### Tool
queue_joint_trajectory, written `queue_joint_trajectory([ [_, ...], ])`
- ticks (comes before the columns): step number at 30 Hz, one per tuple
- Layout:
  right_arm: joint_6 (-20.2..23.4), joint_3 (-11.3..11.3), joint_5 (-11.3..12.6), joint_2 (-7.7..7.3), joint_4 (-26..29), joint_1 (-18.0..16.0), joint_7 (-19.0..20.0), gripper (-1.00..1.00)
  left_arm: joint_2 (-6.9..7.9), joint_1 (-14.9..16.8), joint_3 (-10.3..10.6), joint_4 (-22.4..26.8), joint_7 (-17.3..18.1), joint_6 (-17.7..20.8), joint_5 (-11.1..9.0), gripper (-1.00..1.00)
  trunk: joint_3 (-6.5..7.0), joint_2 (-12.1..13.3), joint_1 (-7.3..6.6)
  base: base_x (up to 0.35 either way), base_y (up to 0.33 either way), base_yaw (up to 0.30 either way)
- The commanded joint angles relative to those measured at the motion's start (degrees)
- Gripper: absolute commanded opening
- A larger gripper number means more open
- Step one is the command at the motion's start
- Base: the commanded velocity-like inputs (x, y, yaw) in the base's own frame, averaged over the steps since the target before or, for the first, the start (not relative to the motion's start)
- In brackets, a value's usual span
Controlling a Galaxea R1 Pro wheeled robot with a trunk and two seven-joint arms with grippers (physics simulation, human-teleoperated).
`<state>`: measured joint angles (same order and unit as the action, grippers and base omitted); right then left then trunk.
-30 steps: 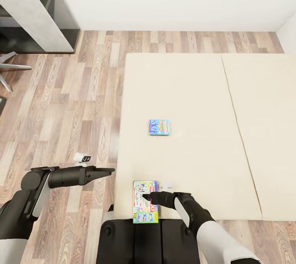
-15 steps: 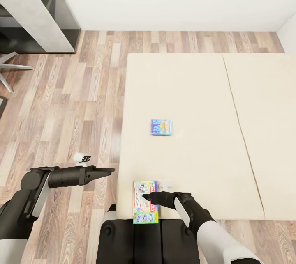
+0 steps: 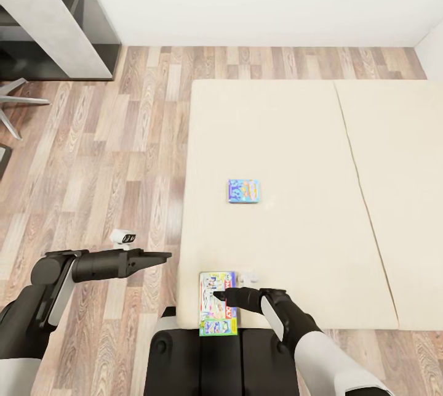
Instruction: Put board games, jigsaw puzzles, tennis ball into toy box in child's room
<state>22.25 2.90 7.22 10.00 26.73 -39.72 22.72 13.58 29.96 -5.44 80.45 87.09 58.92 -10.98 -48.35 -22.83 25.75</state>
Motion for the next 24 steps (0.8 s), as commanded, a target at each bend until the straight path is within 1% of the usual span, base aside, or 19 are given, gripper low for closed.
queue_joint_trajectory([
  [1,0.43,0.09,0.60,0.00,0.07,-0.01,-0.13,1.00,0.03,0.01,0.00,0.03,0.18,0.60,-0.05,1.00,-0.06,-0.09,0.03,0.000,0.023,0.000],
  [7,0.43,0.09,0.60,0.00,0.07,-0.01,-0.13,1.00,0.04,0.01,-0.01,0.02,0.18,0.63,-0.06,1.00,-0.06,-0.09,0.03,0.000,0.079,0.000],
  [24,0.40,0.09,0.53,0.00,0.07,-0.01,-0.13,1.00,0.04,0.01,-0.01,0.00,0.18,0.65,-0.05,1.00,-0.06,-0.09,0.03,0.000,0.036,0.000],
])
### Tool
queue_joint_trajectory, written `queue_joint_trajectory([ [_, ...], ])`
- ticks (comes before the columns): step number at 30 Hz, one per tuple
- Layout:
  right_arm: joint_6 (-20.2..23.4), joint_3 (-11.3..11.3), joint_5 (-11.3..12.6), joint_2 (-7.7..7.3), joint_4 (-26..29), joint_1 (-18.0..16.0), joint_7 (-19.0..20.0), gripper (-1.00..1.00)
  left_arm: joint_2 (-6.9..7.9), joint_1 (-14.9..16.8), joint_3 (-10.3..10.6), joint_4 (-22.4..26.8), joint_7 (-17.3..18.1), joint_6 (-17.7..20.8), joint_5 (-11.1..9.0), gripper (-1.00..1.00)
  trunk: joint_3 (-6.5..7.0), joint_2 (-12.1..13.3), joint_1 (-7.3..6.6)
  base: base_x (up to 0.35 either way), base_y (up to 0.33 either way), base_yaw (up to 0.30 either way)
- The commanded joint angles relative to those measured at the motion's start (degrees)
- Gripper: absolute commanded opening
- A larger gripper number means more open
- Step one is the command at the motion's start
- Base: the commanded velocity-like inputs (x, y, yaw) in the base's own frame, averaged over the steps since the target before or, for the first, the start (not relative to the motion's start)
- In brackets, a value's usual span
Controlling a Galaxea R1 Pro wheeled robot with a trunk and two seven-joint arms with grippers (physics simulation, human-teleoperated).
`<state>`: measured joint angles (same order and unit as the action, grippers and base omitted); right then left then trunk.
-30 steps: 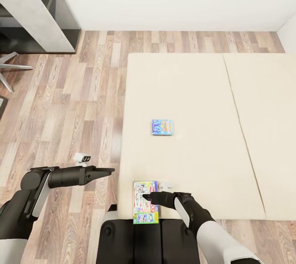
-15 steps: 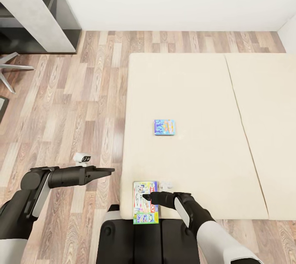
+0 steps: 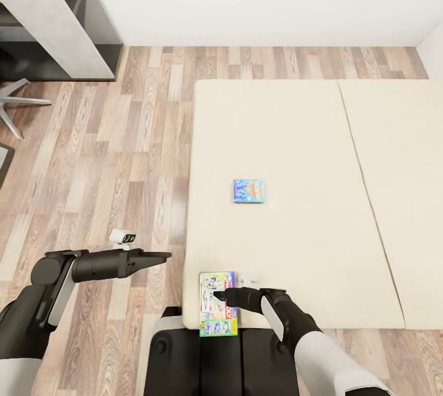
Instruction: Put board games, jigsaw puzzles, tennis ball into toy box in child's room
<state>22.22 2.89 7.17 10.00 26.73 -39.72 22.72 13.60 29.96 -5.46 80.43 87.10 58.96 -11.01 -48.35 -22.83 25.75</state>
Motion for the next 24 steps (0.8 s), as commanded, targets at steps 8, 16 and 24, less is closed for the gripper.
queue_joint_trajectory([
  [8,0.39,0.10,0.60,0.00,0.08,-0.01,-0.13,1.00,0.03,0.01,0.01,0.01,0.18,0.61,-0.03,1.00,-0.06,-0.09,0.03,0.000,0.052,0.000],
  [16,0.40,0.10,0.61,0.00,0.08,-0.01,-0.13,1.00,0.03,0.01,0.01,0.01,0.20,0.62,-0.04,1.00,-0.06,-0.09,0.03,0.000,0.055,0.000],
  [24,0.38,0.10,0.60,0.00,0.08,-0.01,-0.13,1.00,0.03,0.01,0.01,0.01,0.18,0.62,-0.01,1.00,-0.06,-0.09,0.03,0.000,0.062,0.000],
])
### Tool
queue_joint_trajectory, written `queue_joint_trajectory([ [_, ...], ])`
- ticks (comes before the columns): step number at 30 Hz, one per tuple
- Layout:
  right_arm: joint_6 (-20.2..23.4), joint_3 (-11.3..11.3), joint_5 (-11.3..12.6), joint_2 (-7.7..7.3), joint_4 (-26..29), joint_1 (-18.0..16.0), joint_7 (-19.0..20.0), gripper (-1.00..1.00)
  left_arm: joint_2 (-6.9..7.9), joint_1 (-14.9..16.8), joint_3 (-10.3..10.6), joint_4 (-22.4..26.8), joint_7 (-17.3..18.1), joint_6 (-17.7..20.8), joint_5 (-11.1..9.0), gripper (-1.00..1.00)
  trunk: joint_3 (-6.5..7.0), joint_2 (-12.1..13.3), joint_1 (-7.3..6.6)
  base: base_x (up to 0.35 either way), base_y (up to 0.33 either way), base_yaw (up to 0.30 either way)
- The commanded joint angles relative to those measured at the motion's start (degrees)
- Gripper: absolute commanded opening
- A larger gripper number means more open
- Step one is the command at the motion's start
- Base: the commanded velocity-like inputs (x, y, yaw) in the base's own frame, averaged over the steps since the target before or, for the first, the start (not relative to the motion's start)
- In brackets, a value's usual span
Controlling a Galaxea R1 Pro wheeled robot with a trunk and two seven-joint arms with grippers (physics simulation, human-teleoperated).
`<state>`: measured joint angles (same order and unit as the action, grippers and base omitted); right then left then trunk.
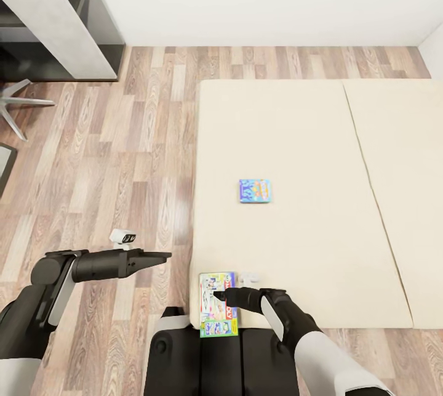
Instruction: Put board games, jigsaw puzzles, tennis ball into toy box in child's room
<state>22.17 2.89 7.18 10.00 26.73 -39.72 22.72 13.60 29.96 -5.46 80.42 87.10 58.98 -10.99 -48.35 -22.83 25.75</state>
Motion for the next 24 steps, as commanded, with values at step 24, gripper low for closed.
queue_joint_trajectory([
  [24,0.25,0.09,0.65,0.00,0.16,-0.01,-0.22,1.00,0.03,0.01,0.01,0.02,0.18,0.59,0.01,1.00,-0.06,-0.09,0.03,0.000,0.006,0.000],
])
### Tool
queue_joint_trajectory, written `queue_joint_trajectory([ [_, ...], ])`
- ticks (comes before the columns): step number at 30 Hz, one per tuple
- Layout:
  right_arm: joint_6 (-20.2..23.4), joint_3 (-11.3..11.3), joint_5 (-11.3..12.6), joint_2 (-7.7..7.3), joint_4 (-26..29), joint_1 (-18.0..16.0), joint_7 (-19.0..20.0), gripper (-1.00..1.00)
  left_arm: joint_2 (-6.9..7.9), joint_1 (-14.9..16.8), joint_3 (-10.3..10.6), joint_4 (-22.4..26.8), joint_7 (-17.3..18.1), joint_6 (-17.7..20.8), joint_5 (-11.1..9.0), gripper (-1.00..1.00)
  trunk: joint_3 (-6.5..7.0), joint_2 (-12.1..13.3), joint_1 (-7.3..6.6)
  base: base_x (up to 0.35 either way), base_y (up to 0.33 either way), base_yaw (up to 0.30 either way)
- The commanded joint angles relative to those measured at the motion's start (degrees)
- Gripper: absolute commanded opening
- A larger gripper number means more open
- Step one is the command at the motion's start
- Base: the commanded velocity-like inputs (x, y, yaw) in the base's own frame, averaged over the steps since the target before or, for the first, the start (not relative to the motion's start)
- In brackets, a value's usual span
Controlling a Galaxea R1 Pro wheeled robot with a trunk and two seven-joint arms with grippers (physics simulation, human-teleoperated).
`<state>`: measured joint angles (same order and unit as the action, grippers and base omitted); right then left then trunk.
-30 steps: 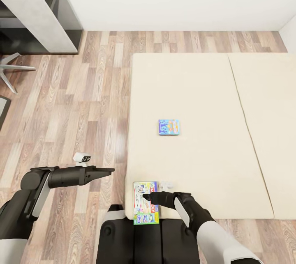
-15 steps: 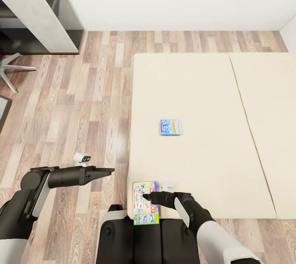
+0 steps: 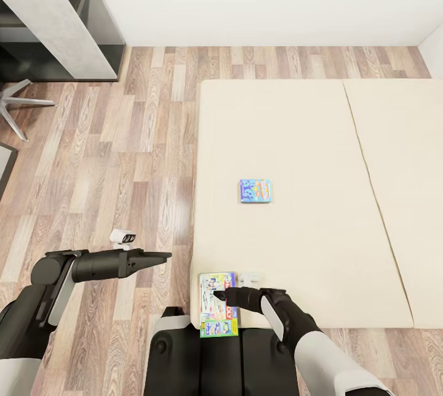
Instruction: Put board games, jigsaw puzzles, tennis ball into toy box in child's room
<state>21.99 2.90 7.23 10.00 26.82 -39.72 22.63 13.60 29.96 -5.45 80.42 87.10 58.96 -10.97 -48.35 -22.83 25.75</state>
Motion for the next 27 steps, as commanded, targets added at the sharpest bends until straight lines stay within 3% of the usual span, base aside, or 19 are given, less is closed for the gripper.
queue_joint_trajectory([
  [1,0.43,0.09,0.59,0.00,0.07,-0.01,-0.10,1.00,0.02,0.01,0.01,0.01,0.18,0.58,-0.02,1.00,-0.06,-0.09,0.03,0.000,0.000,0.000],
  [27,0.42,0.09,0.59,0.00,0.16,-0.01,0.05,1.00,0.11,0.01,-0.06,0.03,0.27,0.56,-0.06,1.00,-0.06,-0.09,0.03,0.000,0.002,0.000],
])
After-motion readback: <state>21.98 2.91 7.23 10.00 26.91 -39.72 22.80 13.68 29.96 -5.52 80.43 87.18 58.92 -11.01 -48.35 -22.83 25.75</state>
